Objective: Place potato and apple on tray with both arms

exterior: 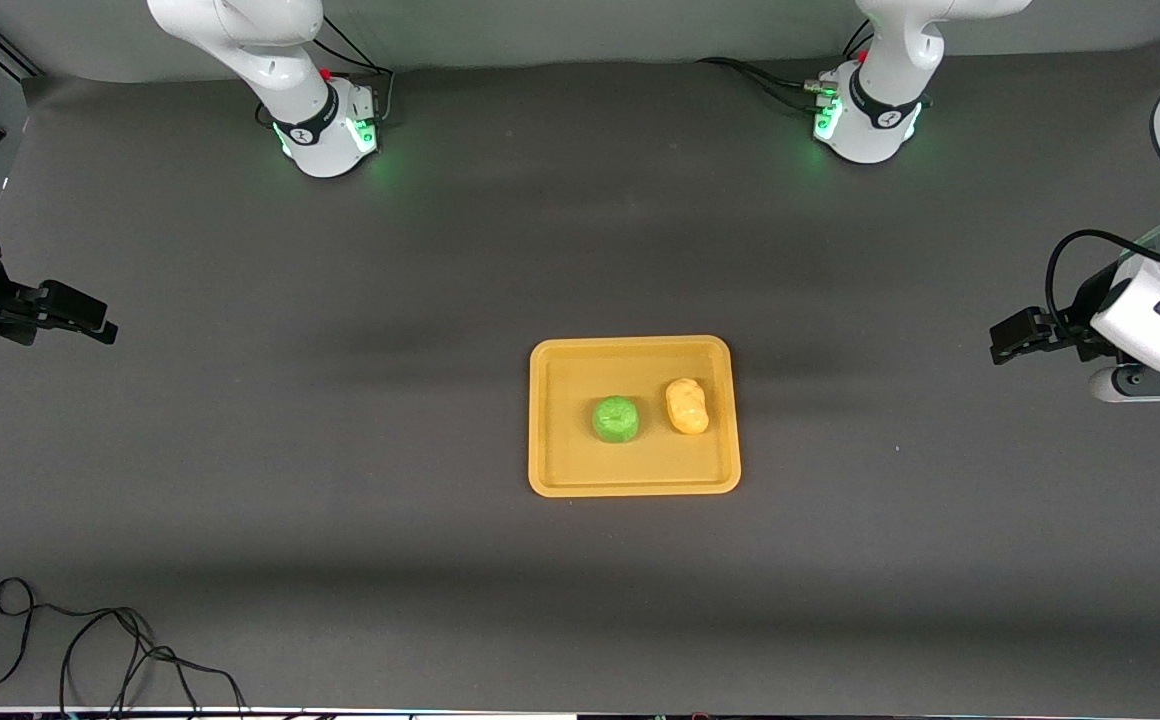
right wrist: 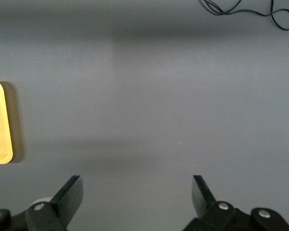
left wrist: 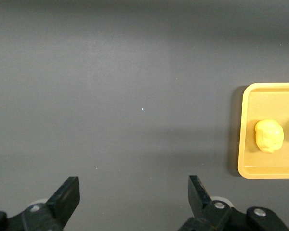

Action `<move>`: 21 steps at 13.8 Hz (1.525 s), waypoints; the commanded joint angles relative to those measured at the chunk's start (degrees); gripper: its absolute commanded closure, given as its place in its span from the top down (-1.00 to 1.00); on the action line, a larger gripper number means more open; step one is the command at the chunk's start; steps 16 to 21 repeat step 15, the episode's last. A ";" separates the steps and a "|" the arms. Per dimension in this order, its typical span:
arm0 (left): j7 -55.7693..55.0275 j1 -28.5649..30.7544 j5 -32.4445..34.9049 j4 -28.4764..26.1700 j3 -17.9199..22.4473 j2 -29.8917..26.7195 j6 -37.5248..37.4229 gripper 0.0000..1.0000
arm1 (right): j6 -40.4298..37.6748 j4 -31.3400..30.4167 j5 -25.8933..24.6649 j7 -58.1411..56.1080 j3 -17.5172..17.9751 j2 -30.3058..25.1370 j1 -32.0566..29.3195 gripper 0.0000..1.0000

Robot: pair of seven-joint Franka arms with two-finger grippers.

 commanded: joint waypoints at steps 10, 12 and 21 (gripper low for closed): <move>2.21 -0.05 -0.36 -0.66 0.14 -2.28 -0.08 0.99 | -3.27 1.16 -1.41 0.40 -3.09 -0.95 3.58 1.00; 2.30 -0.05 -0.36 -0.57 0.14 -2.28 0.01 0.99 | -4.25 1.16 -1.41 0.31 -3.09 -0.95 3.58 1.00; 2.39 -0.05 -0.36 -0.57 0.14 -2.28 -0.52 1.00 | -4.25 1.16 -1.41 0.22 -3.09 -0.86 3.41 1.00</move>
